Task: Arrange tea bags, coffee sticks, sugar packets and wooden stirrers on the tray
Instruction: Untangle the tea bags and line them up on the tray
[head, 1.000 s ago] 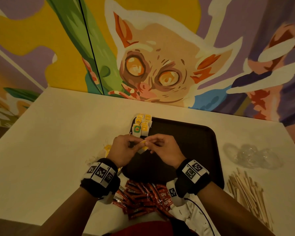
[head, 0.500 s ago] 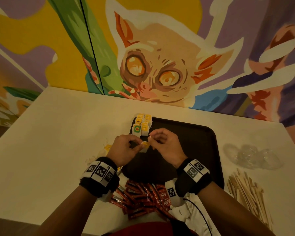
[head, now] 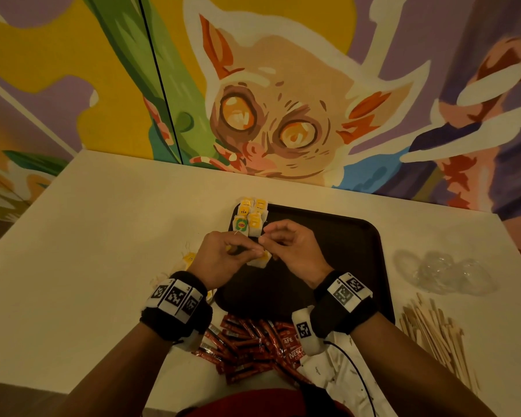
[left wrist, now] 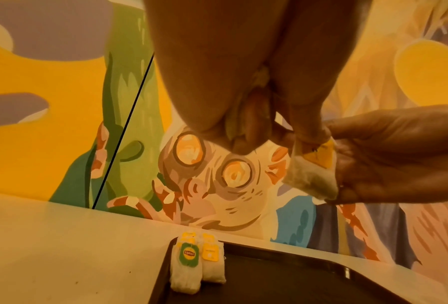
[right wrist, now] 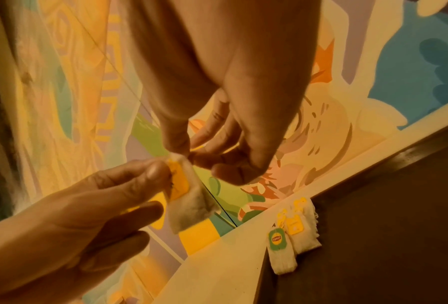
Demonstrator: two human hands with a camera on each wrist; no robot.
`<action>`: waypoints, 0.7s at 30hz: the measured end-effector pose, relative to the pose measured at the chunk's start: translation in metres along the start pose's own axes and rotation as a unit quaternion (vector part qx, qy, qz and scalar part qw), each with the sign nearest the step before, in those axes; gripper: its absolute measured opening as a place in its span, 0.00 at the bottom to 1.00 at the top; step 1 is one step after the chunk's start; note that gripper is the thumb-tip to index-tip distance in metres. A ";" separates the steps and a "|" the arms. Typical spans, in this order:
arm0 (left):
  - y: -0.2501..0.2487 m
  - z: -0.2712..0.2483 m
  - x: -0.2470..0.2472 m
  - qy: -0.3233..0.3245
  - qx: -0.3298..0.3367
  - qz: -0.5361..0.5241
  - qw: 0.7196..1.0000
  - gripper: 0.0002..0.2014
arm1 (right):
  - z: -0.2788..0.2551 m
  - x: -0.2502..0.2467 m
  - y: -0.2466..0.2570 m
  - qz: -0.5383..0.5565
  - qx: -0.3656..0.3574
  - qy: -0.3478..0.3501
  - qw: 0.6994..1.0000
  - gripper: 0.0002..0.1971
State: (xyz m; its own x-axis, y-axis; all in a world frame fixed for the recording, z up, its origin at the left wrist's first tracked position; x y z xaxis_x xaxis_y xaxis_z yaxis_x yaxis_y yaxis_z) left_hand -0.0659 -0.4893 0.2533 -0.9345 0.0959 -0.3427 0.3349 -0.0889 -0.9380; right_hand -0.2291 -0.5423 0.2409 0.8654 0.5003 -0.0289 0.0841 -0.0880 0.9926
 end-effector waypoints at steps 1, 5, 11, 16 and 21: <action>-0.001 0.000 -0.001 -0.010 0.004 -0.016 1.000 0.05 | 0.000 0.001 -0.001 0.019 0.015 0.004 1.000 0.11; 0.001 0.000 -0.002 -0.048 -0.003 -0.071 0.996 0.05 | 0.000 0.004 -0.005 0.092 0.068 0.024 0.993 0.09; 0.005 0.001 -0.005 -0.094 -0.014 -0.070 0.993 0.03 | -0.003 0.011 -0.013 0.100 0.088 0.059 0.989 0.12; 0.009 0.002 -0.007 -0.124 -0.034 -0.057 0.990 0.01 | -0.001 0.014 -0.015 0.078 0.086 0.059 0.991 0.10; 0.011 0.001 -0.002 -0.150 -0.041 -0.050 0.987 0.02 | -0.001 0.017 -0.012 0.014 0.058 0.063 0.996 0.09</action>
State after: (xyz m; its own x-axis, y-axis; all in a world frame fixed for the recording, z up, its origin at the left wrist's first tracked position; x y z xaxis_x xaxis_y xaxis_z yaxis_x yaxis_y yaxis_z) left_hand -0.0602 -0.4913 0.2433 -0.9527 -0.1987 -0.2299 0.2369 -0.0122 -0.9714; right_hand -0.2163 -0.5320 0.2282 0.7995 0.6002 0.0210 0.1238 -0.1989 0.9722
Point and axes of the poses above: each hand's wrist, its own z-axis towards the middle knuckle, its own x-axis out of the palm, y = z × x, the point moved 3 cm from there along z, towards the middle knuckle, and after that the axes turned 6 degrees about y, right-handed, at the moved point
